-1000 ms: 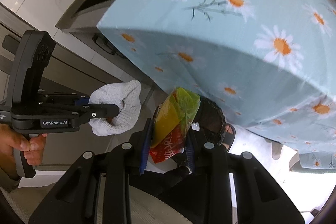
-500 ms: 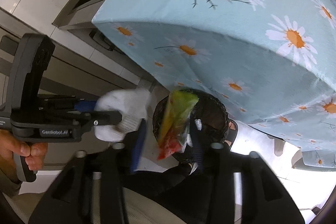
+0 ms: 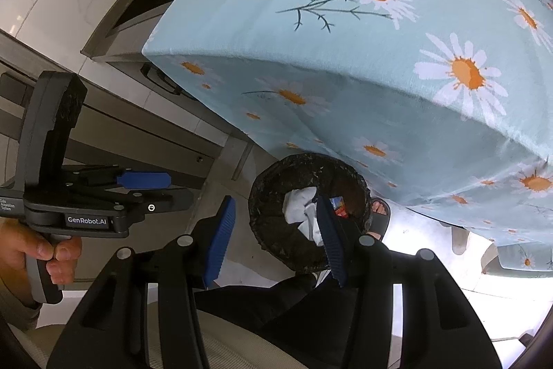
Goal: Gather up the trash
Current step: 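Open both tools to drop the wrapper and towel into the bin, then raise both tools back toward the remaining trash on the counter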
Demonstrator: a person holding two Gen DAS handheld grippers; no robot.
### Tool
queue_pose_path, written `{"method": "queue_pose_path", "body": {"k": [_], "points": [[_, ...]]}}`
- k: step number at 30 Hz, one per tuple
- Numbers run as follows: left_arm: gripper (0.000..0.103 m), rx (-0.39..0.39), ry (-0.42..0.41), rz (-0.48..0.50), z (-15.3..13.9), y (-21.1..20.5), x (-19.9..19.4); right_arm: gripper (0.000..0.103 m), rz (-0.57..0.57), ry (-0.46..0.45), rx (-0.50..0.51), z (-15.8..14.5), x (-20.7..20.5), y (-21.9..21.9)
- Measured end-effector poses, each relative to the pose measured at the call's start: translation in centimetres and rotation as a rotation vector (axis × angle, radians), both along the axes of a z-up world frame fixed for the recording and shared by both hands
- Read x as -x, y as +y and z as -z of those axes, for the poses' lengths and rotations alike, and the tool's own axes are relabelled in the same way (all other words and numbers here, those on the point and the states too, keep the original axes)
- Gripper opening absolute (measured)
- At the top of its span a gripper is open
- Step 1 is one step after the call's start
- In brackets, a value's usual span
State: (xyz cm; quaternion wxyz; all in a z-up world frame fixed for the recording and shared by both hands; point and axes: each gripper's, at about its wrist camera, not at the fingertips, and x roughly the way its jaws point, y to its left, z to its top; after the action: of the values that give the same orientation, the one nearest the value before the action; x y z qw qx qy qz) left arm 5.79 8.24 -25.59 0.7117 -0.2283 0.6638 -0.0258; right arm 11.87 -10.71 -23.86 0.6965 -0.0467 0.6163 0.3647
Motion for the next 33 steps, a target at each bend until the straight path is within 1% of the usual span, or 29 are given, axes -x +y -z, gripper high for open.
{"method": "queue_pose_path", "body": {"k": [4, 11, 18, 21, 23, 28, 31, 33], "points": [[0.059, -0.002, -0.014, 0.003, -0.9, 0.2, -0.1, 0.049, 0.004, -0.014, -0.003, -0.7, 0.1, -0.2], [0.059, -0.008, -0.082, 0.024, -4.2, 0.3, -0.3, 0.049, 0.021, -0.062, -0.022, -3.7, 0.3, -0.3], [0.059, -0.02, -0.13, 0.036, -6.3, 0.1, -0.7, 0.049, 0.046, -0.115, -0.05, -6.3, 0.4, -0.9], [0.059, 0.001, -0.144, 0.03, -7.1, 0.3, -1.0, 0.049, 0.062, -0.132, -0.07, -7.4, 0.3, -1.3], [0.059, -0.008, -0.157, 0.031, -7.7, 0.3, -1.2, 0.049, 0.071, -0.148, -0.081, -7.9, 0.2, -1.5], [0.059, -0.018, -0.203, 0.041, -9.9, 0.2, -2.5, 0.05, 0.094, -0.176, -0.095, -9.0, -0.4, -2.4], [0.059, -0.028, -0.223, 0.049, -10.8, -0.1, -3.5, 0.055, 0.113, -0.195, -0.102, -9.5, -1.1, -3.1], [0.059, -0.031, -0.236, 0.055, -11.3, -0.3, -4.5, 0.055, 0.128, -0.207, -0.106, -9.9, -1.9, -3.7]]}}
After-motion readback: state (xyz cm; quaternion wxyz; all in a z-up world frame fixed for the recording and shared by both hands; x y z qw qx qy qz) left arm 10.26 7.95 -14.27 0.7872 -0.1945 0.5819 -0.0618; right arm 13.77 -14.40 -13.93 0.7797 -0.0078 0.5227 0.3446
